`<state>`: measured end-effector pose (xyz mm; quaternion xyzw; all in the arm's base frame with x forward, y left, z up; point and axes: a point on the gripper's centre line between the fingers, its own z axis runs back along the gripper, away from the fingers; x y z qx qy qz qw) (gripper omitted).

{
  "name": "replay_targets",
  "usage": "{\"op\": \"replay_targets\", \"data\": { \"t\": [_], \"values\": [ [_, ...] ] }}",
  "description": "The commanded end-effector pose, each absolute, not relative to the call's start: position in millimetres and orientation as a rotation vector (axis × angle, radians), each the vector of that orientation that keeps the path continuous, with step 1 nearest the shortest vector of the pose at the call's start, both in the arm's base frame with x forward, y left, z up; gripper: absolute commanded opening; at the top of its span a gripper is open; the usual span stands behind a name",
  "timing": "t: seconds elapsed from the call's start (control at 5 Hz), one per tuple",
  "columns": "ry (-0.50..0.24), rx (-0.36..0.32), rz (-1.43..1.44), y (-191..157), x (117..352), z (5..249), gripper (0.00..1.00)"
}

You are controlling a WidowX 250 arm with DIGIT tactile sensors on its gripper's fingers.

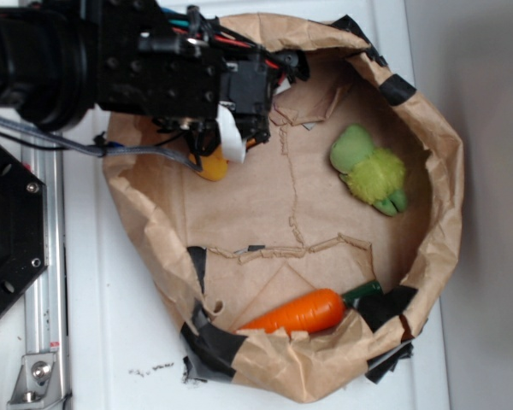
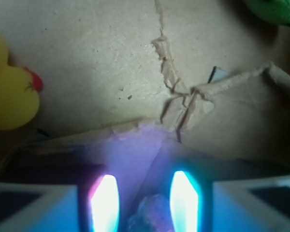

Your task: Grab the rock.

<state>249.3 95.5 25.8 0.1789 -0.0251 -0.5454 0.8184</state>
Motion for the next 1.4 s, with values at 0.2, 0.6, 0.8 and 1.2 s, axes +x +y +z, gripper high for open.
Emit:
{"op": "replay_targets", "data": {
  "t": [0.2,0.6,0.8,1.2],
  "values": [
    [-0.223,0.405,-1.09,76,260,98,0.0],
    [-0.104,0.425,-1.16,81,258,91,1.0],
    [-0.052,0.428,-1.191,91,255,79,1.0],
    [-0.002,0.407,-1.218,111,246,66,1.0]
  ]
}}
